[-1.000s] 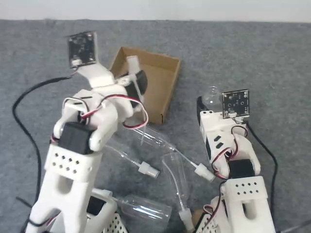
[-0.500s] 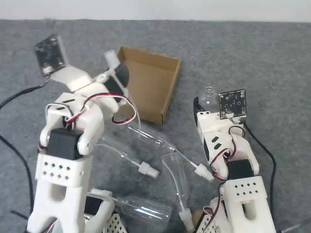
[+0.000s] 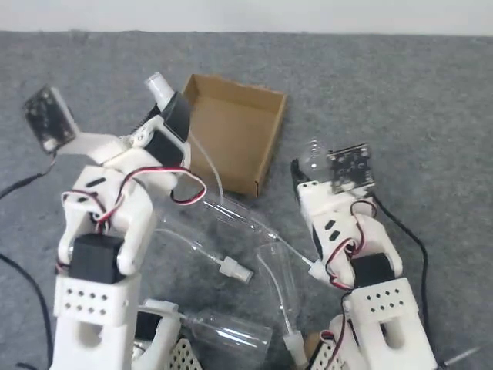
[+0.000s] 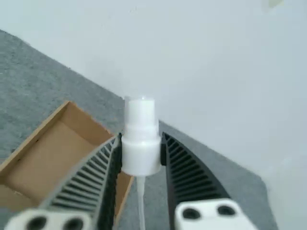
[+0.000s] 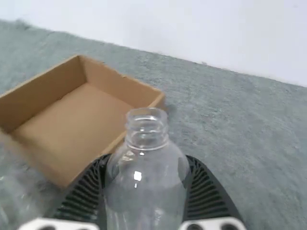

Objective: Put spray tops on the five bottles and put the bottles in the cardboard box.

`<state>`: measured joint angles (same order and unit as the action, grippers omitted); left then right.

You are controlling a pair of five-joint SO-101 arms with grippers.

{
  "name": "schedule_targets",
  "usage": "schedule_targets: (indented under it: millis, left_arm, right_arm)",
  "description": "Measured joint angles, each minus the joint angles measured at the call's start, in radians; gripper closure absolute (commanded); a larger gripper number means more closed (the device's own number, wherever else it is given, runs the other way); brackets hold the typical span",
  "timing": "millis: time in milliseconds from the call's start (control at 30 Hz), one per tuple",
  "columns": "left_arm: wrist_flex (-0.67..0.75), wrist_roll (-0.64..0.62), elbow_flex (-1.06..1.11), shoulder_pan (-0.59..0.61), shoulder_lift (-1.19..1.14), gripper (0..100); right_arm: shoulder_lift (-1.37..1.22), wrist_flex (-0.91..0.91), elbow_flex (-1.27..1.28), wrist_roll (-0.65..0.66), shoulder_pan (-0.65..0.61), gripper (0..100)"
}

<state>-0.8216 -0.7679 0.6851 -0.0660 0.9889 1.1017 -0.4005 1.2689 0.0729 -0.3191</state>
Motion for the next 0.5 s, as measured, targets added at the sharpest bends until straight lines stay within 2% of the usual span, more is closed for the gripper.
schedule_targets:
  millis: [200, 500]
  left_arm:
    - [0.095, -0.098, 0.109, 0.000, 0.107, 99]
    - [0.101, -0.238, 0.186, 0.000, 0.258, 99]
  right_arm:
    - [0.000, -0.025, 0.000, 0.025, -0.021, 99.0]
    - [0.002, -0.025, 0.026, 0.031, -0.109, 99.0]
